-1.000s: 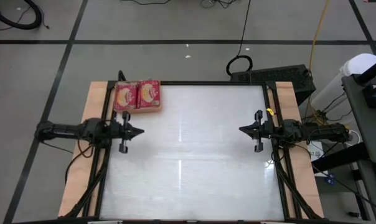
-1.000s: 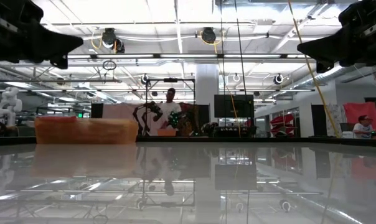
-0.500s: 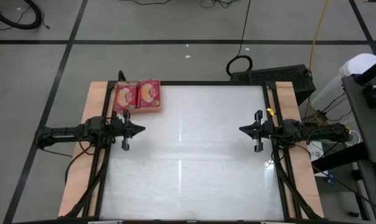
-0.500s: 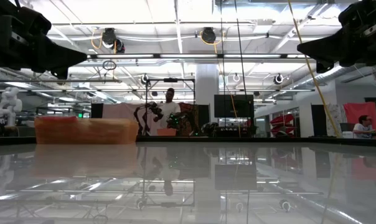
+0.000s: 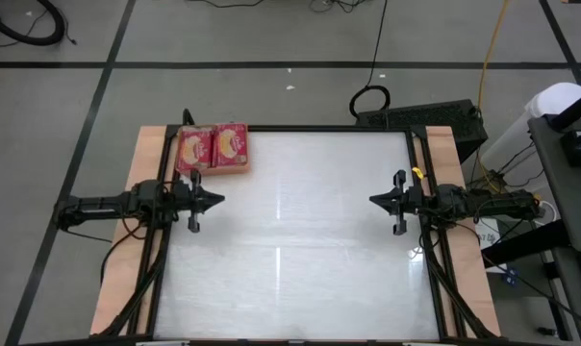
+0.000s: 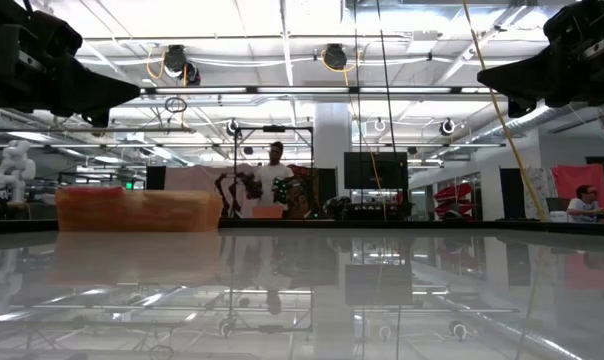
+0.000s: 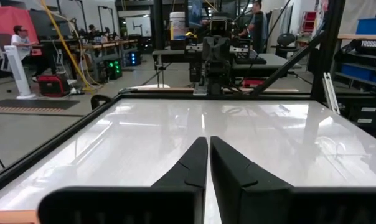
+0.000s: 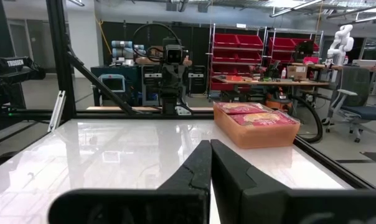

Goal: Sort popcorn bags into baskets
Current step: Return to Home Position

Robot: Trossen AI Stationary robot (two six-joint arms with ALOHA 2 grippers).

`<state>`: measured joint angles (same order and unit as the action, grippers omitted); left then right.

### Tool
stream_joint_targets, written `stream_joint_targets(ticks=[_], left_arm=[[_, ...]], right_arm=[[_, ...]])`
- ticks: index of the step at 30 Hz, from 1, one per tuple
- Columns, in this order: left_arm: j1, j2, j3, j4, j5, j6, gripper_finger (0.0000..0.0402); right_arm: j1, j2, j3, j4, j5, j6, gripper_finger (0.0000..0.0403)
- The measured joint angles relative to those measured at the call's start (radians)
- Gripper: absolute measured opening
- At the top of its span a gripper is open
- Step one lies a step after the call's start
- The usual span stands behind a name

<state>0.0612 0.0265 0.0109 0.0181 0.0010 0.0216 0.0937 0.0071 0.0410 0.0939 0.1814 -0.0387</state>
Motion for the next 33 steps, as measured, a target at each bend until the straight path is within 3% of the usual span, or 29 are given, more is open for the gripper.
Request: stream_joint_targets(ticks=[33], left_arm=[[0.000, 0.000, 0.000, 0.002, 0.000, 0.000, 0.0033]], right_arm=[[0.000, 0.000, 0.000, 0.000, 0.000, 0.000, 0.0000]])
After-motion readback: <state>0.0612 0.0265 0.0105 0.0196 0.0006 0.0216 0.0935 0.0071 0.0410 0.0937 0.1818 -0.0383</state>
